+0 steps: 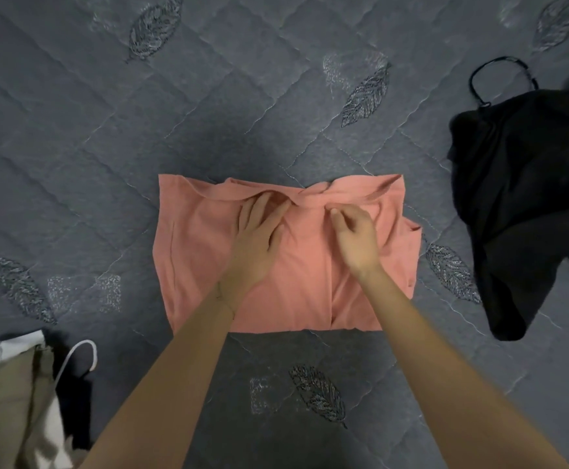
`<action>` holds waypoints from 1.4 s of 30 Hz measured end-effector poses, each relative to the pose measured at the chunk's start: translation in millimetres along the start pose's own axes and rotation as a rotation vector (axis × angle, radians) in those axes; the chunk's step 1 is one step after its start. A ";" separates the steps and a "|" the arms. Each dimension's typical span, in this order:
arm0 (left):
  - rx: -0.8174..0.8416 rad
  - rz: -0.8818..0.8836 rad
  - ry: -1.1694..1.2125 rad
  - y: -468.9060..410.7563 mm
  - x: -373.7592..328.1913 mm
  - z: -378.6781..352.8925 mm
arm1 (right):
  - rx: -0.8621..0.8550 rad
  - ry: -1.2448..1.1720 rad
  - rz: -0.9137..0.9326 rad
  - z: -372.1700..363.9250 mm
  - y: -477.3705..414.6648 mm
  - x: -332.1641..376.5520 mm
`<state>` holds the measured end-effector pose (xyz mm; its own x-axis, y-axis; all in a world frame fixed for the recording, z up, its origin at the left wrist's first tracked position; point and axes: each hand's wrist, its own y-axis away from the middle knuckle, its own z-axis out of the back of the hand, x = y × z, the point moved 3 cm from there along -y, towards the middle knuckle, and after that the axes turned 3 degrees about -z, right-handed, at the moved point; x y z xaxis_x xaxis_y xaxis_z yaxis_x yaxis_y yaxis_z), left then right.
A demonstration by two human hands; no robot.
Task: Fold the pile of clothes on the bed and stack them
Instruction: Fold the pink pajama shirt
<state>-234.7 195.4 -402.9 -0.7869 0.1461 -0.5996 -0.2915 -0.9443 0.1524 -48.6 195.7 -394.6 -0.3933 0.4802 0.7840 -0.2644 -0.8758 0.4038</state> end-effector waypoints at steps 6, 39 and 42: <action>0.023 0.144 -0.041 -14.4 -7.6 1.9 | 0.041 0.194 0.140 9.5 -9.2 -2.1; 0.234 0.190 0.008 86.0 -16.6 -43.4 | 0.080 -0.270 -0.269 33.4 35.8 -24.7; 0.008 0.389 0.664 88.7 -20.3 -13.7 | 0.177 -0.393 -0.228 6.1 41.9 9.4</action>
<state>-237.1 104.6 -388.0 -0.3430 -0.4059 -0.8471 -0.0665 -0.8891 0.4529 -58.0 163.2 -367.4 0.0285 0.6360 0.7712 -0.1383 -0.7616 0.6332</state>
